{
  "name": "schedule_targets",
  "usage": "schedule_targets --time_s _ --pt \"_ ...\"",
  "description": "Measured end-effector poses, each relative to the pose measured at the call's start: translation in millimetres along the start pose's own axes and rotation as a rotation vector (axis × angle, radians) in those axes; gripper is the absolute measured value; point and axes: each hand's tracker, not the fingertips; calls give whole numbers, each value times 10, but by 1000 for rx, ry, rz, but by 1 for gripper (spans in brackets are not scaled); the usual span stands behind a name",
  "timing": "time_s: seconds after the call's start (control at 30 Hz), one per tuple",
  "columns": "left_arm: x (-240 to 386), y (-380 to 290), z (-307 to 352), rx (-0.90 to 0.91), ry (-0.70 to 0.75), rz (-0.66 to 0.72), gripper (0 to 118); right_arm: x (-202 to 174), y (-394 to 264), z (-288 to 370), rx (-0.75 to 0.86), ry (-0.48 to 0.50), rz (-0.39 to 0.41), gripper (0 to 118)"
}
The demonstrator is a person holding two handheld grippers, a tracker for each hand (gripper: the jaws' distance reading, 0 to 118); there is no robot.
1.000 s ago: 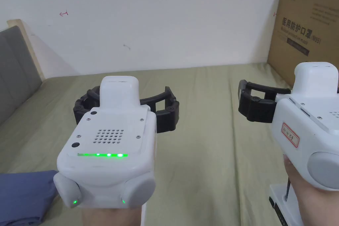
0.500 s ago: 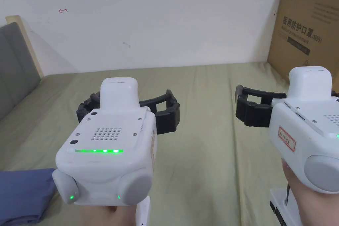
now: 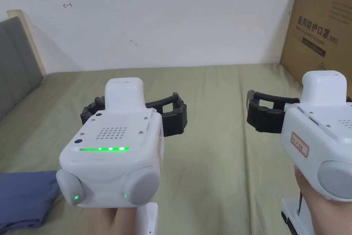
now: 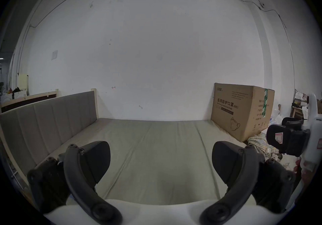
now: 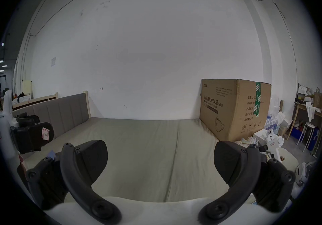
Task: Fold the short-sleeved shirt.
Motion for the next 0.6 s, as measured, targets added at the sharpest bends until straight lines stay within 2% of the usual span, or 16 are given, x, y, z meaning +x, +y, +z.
schedule_targets --time_s 0.17,0.3,0.6 --pt "41 4 -26 -18 42 -34 115 -16 -16 0 -12 4 4 118" --pt "9 -17 -12 -25 3 6 115 -33 -10 2 -12 8 1 118" --pt "-40 -16 -19 -24 23 6 115 -49 16 7 -7 10 9 118"
